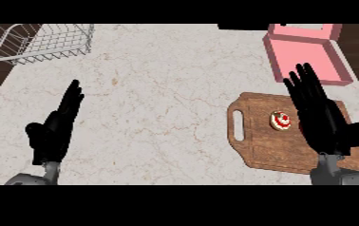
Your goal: Pick the cupcake from the cutting board and place it in the cardboard box
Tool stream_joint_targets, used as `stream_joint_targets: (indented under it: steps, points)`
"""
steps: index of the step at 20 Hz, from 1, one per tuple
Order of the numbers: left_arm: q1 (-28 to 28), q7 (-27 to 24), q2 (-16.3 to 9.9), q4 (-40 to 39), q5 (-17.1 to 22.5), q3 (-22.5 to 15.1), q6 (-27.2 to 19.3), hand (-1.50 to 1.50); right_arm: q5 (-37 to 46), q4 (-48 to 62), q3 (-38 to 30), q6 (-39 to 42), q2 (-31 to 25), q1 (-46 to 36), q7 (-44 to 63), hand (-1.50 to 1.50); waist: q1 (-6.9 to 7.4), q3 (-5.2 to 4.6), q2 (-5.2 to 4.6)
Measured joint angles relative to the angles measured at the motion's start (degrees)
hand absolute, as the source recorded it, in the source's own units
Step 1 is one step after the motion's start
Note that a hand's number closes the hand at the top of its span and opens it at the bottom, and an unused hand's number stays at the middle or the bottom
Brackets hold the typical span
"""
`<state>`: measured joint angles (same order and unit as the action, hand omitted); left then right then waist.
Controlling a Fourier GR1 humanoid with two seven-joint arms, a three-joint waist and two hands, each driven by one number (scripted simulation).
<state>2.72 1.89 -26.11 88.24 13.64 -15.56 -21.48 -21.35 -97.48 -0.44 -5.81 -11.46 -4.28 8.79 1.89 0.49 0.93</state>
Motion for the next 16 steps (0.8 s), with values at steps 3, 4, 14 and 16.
stream_joint_targets:
  steps: [3, 4, 14, 16]
  points:
    - [0.49, -1.92, -1.67, 0.94, -1.27, 0.17, 1.74, 0.00, 1.99, -3.11, -3.12, -0.84, -4.14, -0.75, 0.35, -1.50, -1.48, -0.28, -0.29]
    - [1.24, -2.43, -2.56, 1.42, -1.69, 0.07, 2.69, 0.00, 3.20, -4.27, -4.79, -1.50, -6.17, -1.45, 0.23, -1.50, -2.09, -0.36, -0.28]
    - [7.19, -6.29, -6.43, 2.78, -3.04, -1.79, 12.24, 0.00, 20.34, -7.26, -14.92, 0.26, -26.08, 6.05, -5.08, -1.50, -4.02, -0.56, -0.71]
    - [8.07, -6.95, -6.54, 1.97, -2.88, -1.33, 13.52, 0.00, 23.27, -7.47, -14.95, 1.56, -27.55, 8.88, -8.98, -1.50, -3.75, -0.53, -0.79]
